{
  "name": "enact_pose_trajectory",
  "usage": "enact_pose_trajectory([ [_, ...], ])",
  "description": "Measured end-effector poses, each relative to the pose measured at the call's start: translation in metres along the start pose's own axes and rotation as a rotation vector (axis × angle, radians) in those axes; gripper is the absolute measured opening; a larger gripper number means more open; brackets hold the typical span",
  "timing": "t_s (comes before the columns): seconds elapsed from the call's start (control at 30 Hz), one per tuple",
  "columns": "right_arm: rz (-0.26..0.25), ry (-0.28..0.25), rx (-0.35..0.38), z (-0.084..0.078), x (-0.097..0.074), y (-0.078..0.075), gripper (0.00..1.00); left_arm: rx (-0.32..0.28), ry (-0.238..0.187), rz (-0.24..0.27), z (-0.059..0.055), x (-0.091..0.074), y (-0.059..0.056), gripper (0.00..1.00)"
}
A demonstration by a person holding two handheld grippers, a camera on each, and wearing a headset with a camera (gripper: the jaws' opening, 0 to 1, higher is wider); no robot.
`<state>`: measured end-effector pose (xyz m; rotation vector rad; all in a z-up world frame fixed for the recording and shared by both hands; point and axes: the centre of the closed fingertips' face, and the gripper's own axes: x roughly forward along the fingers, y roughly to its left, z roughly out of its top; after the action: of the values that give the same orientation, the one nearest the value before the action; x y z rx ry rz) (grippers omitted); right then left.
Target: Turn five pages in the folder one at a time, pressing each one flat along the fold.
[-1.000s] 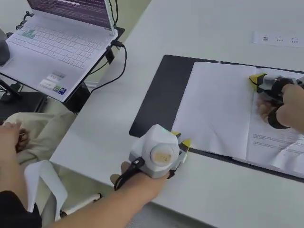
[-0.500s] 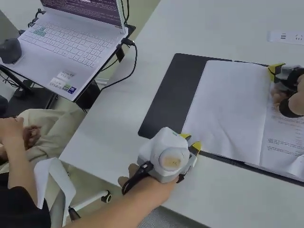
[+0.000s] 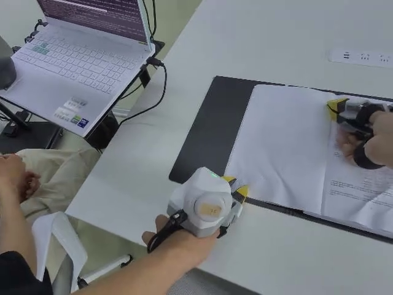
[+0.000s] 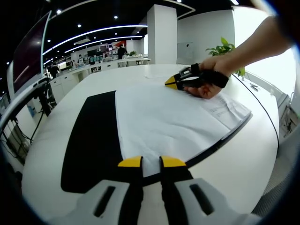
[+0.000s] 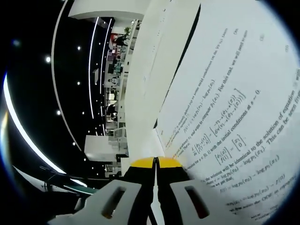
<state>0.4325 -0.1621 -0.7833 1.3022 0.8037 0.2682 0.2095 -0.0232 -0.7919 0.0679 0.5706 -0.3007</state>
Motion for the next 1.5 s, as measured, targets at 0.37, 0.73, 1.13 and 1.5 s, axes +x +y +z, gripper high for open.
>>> enact_pose_trajectory([
  [0.37,0.029,0.073,0.047,-0.025,-0.028,-0.011,0.00,0.001,-0.011,0.005,0.000,0.000,-0.001,0.12],
  [0.73,0.054,0.119,0.066,-0.054,-0.057,-0.016,0.00,0.012,-0.017,0.005,0.000,-0.002,-0.002,0.12],
  [1.13,0.042,0.205,0.008,-0.091,-0.086,-0.028,0.00,0.025,-0.032,0.005,0.001,-0.002,-0.002,0.11],
  [1.5,0.037,0.236,-0.009,-0.121,-0.115,-0.042,0.00,0.037,-0.037,0.004,0.002,-0.003,-0.003,0.11],
])
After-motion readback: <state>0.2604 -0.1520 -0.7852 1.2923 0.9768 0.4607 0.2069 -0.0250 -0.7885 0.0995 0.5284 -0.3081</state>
